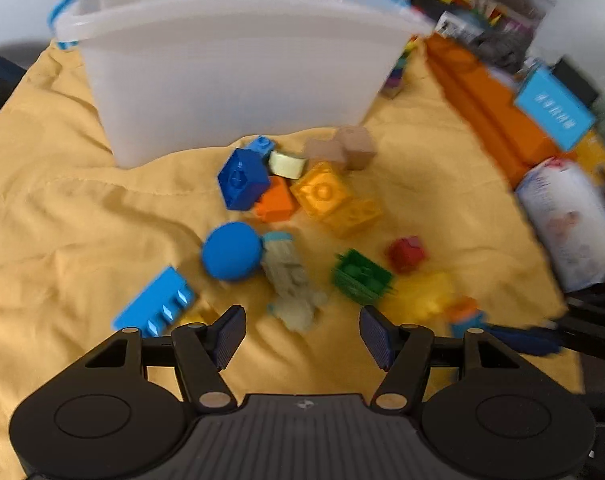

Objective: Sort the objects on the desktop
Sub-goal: 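Grasp the beige figure with the left tool while the right tool grasps the teal figure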

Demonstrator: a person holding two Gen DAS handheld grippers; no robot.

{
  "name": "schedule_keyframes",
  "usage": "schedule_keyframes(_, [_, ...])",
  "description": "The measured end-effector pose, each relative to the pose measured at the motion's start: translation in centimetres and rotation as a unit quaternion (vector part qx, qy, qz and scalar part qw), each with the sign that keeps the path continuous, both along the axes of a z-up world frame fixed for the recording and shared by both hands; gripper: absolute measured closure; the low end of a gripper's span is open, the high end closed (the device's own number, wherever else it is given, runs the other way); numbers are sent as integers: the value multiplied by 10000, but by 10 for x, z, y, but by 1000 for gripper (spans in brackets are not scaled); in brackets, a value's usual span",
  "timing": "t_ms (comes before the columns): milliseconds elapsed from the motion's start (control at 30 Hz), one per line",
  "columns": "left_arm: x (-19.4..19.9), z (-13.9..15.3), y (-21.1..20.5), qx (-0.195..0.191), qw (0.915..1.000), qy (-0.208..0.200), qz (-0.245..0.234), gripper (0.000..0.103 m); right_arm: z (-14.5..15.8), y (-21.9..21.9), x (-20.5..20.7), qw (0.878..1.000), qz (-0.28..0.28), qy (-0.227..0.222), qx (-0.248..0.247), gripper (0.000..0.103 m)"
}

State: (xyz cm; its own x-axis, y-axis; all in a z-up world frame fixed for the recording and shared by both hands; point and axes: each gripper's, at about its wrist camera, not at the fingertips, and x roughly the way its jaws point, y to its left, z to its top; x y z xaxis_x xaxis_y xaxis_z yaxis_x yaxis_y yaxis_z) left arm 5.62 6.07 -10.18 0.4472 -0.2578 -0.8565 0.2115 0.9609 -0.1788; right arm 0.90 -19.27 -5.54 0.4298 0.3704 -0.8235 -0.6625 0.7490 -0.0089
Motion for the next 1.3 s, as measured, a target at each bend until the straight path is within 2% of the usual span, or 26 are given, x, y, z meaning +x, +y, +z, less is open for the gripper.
schedule_keyframes(100, [14,-9,-6,74,9999,-17,-104,46,-8,-9,6,9997,-198,156,-38,77])
schedule_keyframes(167, [18,-11,-7,200,9996,-142,-148,61,-13,-13,7,9993,-293,196,-79,76])
schedule_keyframes(200, [18,-9,-8,276,9993,-177,-165,63,-15,-14,6,9993,-321,181,-101,76])
schedule_keyframes(300, [8,-2,-3,86,9998,-40,-200,64,-17,-16,3,9989,-433,88,-145,70])
schedule_keyframes(433, [-27,9,-2,183,9989,-116,-417,64,-17,-20,5,9982,-582,104,-74,62])
schedule_keyframes(533, [-40,8,0,114,9991,-98,-393,64,-20,-19,7,9977,-641,226,49,56])
schedule_keyframes(667, [-46,6,4,30,9995,-70,-299,64,-33,-12,6,9986,-447,242,-161,59])
schedule_keyframes(700, [-47,9,5,30,9995,-117,-293,64,-34,-12,4,9989,-395,187,-174,63])
schedule_keyframes(800, [-49,28,8,-51,9991,-344,-233,66,-29,-12,5,9989,-395,196,-144,63])
schedule_keyframes(833, [-50,36,9,-72,9987,-450,-228,89,-25,-13,6,9989,-415,215,-80,63])
schedule_keyframes(867, [-49,46,11,-96,9982,-543,-246,91,-20,-13,7,9990,-413,195,-10,63])
schedule_keyframes(1033, [-38,85,19,-150,9946,-1016,-151,90,23,-9,22,9983,-383,-328,287,63])
schedule_keyframes(1100, [-34,84,22,-74,9963,-841,-179,84,39,-5,30,9973,-340,-512,405,63])
schedule_keyframes(1200, [-35,70,24,-119,9987,-447,-230,58,46,-2,37,9969,-275,-612,415,63])
schedule_keyframes(1300, [-41,52,18,-91,9992,42,-399,58,36,-5,35,9979,-288,-349,463,63])
